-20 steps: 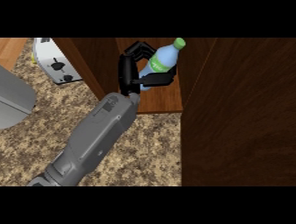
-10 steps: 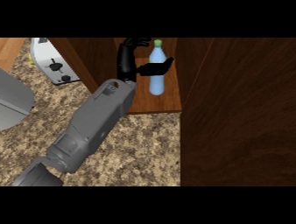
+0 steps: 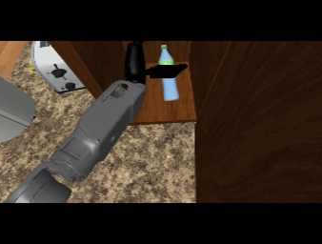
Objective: Pick up the bottled water, place it into the cabinet and close the cabinet
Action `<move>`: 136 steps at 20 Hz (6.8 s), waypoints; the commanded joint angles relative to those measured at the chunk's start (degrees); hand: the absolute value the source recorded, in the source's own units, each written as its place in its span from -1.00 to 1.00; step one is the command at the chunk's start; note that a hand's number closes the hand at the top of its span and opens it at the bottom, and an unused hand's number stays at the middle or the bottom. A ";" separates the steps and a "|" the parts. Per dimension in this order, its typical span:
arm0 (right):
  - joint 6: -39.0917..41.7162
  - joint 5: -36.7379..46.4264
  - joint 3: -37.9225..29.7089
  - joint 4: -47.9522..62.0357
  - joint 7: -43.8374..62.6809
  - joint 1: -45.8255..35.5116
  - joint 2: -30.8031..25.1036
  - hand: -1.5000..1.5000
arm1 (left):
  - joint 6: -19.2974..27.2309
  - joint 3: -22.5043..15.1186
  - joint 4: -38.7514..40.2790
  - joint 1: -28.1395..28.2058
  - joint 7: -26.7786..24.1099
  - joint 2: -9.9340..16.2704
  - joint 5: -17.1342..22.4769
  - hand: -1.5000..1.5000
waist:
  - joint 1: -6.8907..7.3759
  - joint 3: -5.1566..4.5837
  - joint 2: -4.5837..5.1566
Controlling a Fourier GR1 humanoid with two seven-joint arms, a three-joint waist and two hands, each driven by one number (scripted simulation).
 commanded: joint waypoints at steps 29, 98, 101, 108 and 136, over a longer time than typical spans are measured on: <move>-4.24 -4.35 1.81 -8.27 7.78 -1.96 -0.02 -1.00 | -5.94 -15.53 -48.91 30.18 3.83 0.68 4.84 -1.00 | 4.42 0.00 -1.42; -18.53 31.35 62.57 1.54 46.40 -51.04 9.89 1.00 | -22.39 -7.42 -100.48 88.81 -3.70 34.65 12.44 -1.00 | 7.49 -0.78 -0.89; -18.25 30.84 61.75 1.57 46.81 -51.31 9.87 1.00 | -22.79 -6.94 -101.78 89.37 -3.22 35.40 13.01 -1.00 | 7.85 -0.75 -0.87; -18.98 27.42 60.30 2.52 46.24 -49.83 9.87 1.00 | -23.35 -5.46 -102.19 89.41 -3.71 35.45 13.84 -1.00 | 8.44 -0.71 -0.15; -28.00 2.42 44.12 12.10 42.50 -45.35 10.05 1.00 | -29.45 -2.42 -101.55 91.74 -4.55 38.49 16.28 -1.00 | 9.77 -0.49 1.37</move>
